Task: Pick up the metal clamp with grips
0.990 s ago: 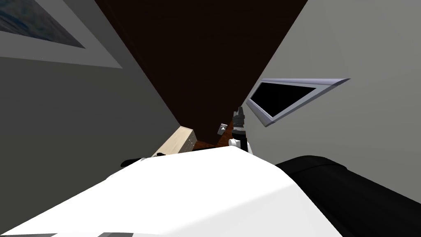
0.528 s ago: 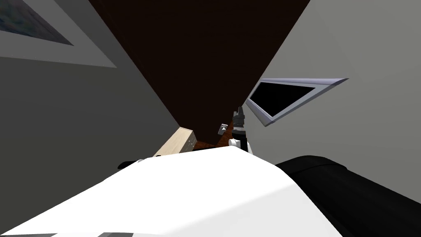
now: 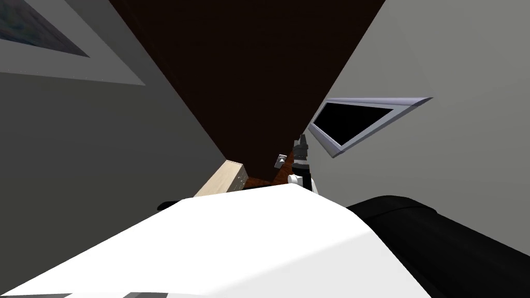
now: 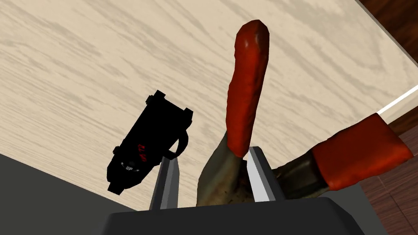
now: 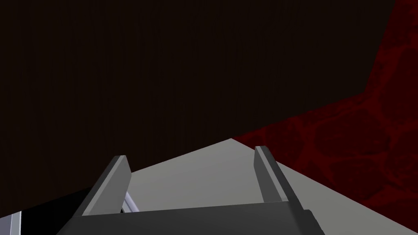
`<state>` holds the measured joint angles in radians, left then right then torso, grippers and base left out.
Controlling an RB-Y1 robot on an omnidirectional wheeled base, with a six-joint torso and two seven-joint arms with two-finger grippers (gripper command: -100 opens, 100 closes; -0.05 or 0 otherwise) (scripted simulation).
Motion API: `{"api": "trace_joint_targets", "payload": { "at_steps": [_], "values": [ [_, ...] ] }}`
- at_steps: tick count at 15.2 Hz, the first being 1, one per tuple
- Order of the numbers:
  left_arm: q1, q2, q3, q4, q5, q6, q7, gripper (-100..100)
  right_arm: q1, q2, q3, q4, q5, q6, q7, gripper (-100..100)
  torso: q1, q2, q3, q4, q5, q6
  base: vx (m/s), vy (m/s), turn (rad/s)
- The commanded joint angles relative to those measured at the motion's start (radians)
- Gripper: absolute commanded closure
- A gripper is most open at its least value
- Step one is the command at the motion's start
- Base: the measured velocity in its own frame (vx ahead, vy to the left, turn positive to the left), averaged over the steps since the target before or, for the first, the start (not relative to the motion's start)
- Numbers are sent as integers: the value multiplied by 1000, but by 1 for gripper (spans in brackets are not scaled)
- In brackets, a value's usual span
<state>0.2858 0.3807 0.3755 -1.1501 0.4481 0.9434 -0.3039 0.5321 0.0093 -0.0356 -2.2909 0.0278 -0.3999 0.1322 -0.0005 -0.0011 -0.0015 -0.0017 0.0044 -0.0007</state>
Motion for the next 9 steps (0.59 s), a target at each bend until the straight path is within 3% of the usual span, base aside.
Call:
{"api": "trace_joint_targets", "payload": {
  "at_steps": [1, 3, 8, 9],
  "values": [
    [0, 0, 0, 0, 0, 0, 0, 100, 0, 0, 0, 0, 0, 0, 0, 0, 0, 0, 0, 0, 0, 0, 0, 0, 0],
    [1, 0, -1, 0, -1, 1, -1, 100, 0, 0, 0, 0, 0, 0, 0, 0, 1, -1, 0, 0, 1, 0, 0, 0, 0],
    [31, 23, 26, -67, 29, 72, -17, 100, 0, 0, 0, 0, 0, 0, 0, 0, 0, -2, -1, 0, 0, 0, 13, -20, 50],
    [23, 19, 20, -48, 24, 54, -15, 100, 0, 0, 0, 0, 0, 0, 0, 0, 0, -2, -1, 0, 0, 0, 5, -19, 6]
  ]
}}
